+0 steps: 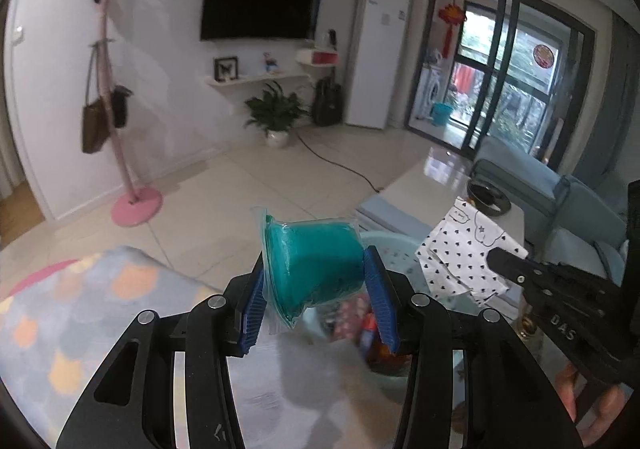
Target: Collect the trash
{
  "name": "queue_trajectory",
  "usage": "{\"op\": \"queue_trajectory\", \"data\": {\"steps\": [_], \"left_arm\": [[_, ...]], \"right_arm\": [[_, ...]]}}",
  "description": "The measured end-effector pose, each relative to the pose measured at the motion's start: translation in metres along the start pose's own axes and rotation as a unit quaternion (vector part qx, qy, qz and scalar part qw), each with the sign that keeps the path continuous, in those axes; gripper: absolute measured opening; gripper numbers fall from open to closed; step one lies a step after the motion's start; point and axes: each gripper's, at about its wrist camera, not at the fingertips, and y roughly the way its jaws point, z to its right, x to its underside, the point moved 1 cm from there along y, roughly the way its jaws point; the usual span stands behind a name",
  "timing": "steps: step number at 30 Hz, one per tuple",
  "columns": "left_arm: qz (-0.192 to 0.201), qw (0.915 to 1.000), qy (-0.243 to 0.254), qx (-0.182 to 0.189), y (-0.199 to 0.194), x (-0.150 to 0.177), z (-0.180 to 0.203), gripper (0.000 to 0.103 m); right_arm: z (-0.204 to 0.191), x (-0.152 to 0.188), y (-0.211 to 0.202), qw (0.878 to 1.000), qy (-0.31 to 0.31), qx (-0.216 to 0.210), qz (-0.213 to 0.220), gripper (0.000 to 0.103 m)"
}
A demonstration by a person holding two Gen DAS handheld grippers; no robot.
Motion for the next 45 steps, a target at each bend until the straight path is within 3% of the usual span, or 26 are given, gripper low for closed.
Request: {"op": "queue_trajectory", "data": {"steps": [7,13,22,25,29,30,35,37,41,45], "left_arm": [[-0.041,0.9982,-0.008,0.042,0.039,0.006,0.013,0.044],[-0.054,0.9969,-0.010,0.056,0.050,0.010,0.017,0.047],[-0.059,0.9949,-0.036,0.073,0.037,0.021,0.004,0.067],[-0.048,0.9949,-0.048,0.074,0.018,0.024,-0.002,0.072],[-0.031,0.9958,-0.053,0.068,-0.015,0.030,-0.008,0.076],[-0.026,0.9961,-0.053,0.066,-0.023,0.032,-0.009,0.079],[0.012,0.9977,-0.057,0.034,-0.075,0.045,-0.021,0.085],[0.035,0.9972,-0.066,-0.001,-0.094,0.051,-0.026,0.085],[0.088,0.9896,-0.086,-0.075,-0.135,0.071,-0.039,0.086],[0.125,0.9785,-0.079,-0.144,-0.160,0.091,-0.038,0.087]], "right_arm": [[0.030,0.009,0.027,0.998,0.033,0.035,-0.036,0.002],[0.043,0.016,0.044,0.995,0.052,0.053,-0.064,0.003],[0.047,0.030,0.062,0.990,0.069,0.045,-0.112,0.006],[0.044,0.029,0.053,0.991,0.071,0.039,-0.105,0.015],[0.033,0.025,0.027,0.994,0.063,0.038,-0.081,0.045],[0.028,0.025,0.016,0.995,0.061,0.035,-0.070,0.048],[-0.002,0.025,-0.030,0.999,0.037,0.016,-0.033,0.063],[-0.016,0.026,-0.048,0.999,0.028,0.004,-0.017,0.069],[-0.049,0.035,-0.082,1.000,0.003,-0.011,0.017,0.075],[-0.076,0.049,-0.102,0.998,-0.011,0.007,0.058,0.075]]}}
